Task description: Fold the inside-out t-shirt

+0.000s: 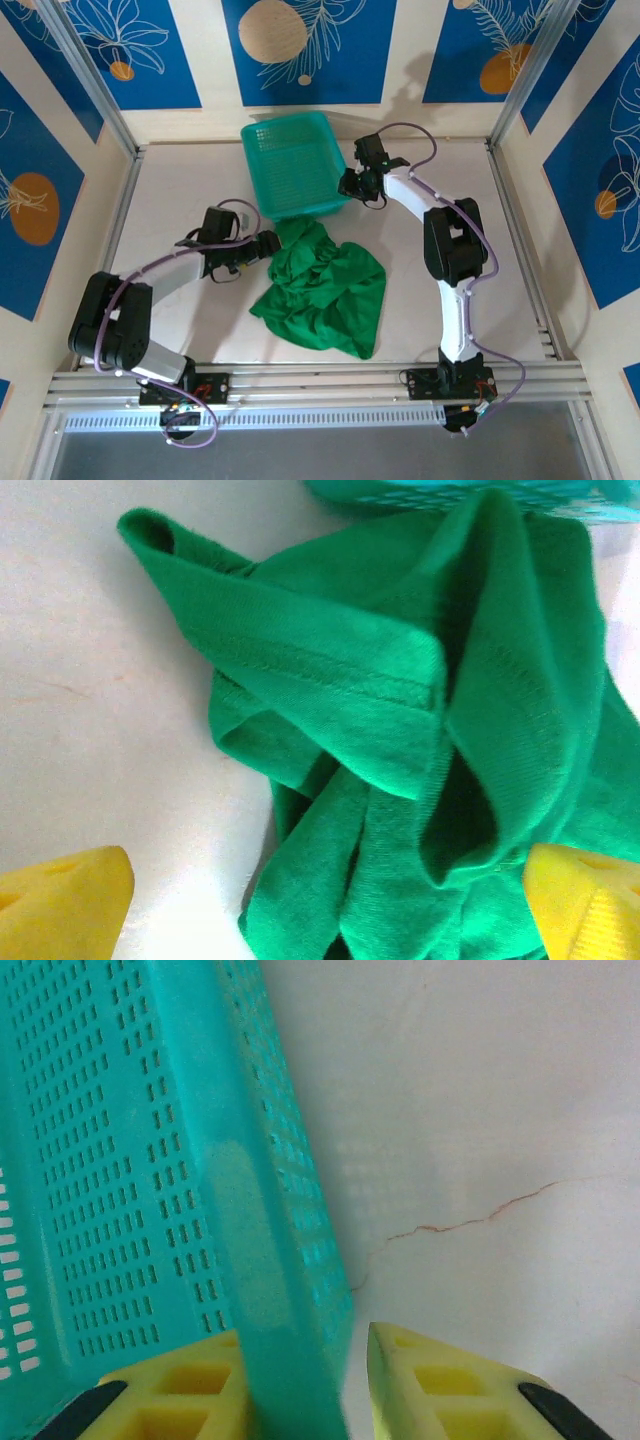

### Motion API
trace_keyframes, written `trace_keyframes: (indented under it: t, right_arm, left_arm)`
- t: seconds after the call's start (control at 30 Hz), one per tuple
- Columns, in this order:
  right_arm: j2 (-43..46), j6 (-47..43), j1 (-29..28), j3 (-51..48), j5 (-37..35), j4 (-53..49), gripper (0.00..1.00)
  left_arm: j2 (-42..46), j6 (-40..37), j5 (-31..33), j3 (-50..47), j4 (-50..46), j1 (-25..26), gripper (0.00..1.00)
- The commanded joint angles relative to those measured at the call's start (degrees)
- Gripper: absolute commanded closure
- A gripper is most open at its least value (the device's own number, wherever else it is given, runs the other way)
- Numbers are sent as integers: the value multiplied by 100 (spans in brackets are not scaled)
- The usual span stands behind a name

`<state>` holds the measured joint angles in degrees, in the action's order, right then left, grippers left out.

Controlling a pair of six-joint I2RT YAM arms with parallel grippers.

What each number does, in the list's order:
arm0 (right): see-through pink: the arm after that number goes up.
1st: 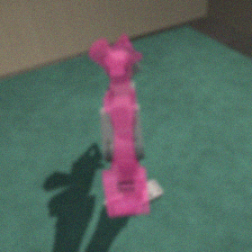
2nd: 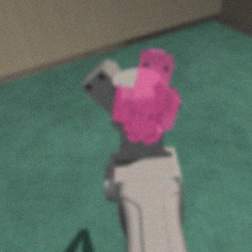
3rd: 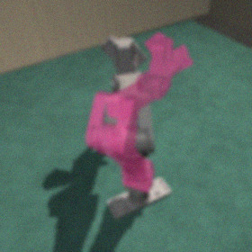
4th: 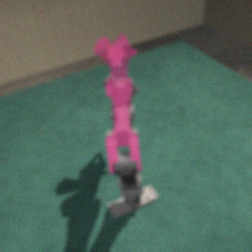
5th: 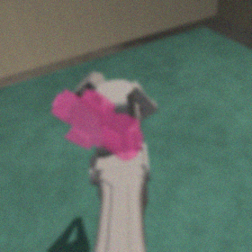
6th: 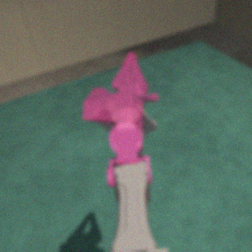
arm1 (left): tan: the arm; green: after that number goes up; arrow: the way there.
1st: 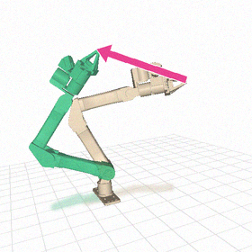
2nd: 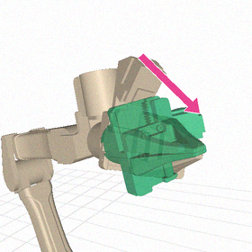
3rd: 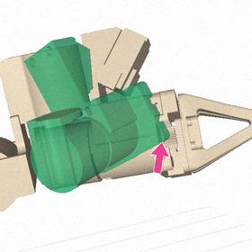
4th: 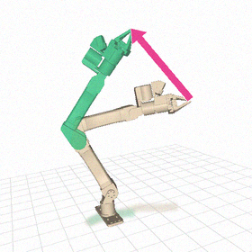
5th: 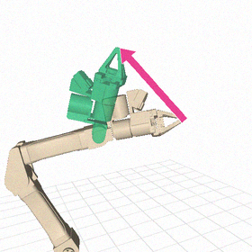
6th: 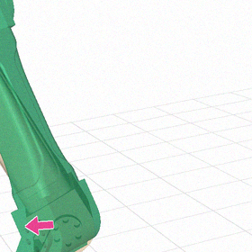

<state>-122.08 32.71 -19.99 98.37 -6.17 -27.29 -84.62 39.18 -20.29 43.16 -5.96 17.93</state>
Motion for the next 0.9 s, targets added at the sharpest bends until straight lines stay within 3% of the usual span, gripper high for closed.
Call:
trace_keyframes:
  t: [0.0,0.2,0.33,0.4,0.5,0.63,0.77,0.87]
  right_arm:
    - [419,489,127,-336,-462,-232,74]
    - [1683,553,714,-1914,-699,10,81]
    - [2554,133,1571,-2965,-728,38,79]
    - [2954,-76,2106,-3337,-674,-22,73]
    - [3399,-259,2971,-3659,-853,-224,47]
    - [3866,-228,3752,-3817,-1083,-438,43]
    - [4315,-330,3215,-3646,-961,-539,41]
    - [4318,-356,2263,-3323,-902,-515,38]
  left_arm:
    - [-20,-44,10,63,59,30,1]
    - [58,-131,-156,184,-63,29,0]
    - [88,-128,-263,191,-40,27,1]
    - [69,-96,-318,190,30,31,0]
    - [-16,-99,-426,231,86,32,0]
    - [-159,-91,-573,307,80,45,0]
    - [-139,-51,-629,249,111,80,0]
    - [-77,-30,-578,164,125,99,1]
